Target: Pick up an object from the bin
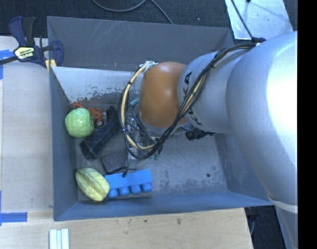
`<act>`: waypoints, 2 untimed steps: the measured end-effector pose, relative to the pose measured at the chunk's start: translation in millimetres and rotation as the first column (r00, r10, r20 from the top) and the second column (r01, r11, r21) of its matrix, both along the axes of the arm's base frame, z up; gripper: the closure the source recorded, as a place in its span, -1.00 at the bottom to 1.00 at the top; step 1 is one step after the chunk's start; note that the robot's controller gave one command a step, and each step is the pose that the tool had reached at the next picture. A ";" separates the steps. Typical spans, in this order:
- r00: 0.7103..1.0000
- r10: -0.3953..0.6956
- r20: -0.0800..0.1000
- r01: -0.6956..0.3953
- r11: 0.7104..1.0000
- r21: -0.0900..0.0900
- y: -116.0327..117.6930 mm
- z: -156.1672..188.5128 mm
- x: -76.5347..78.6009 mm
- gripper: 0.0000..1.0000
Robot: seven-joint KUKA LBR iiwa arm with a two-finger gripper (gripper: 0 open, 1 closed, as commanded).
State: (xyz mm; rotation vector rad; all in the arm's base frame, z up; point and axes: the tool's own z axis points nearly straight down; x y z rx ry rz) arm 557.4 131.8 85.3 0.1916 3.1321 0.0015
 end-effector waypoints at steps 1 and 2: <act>0.989 0.145 0.018 -0.145 0.989 0.002 -3.4 -10.8 -10.8 1.00; 0.989 0.145 0.018 -0.145 0.989 0.002 -3.4 -10.8 -10.8 1.00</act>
Offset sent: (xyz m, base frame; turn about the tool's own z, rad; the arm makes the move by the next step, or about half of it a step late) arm 0.0000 0.0000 0.0000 0.0000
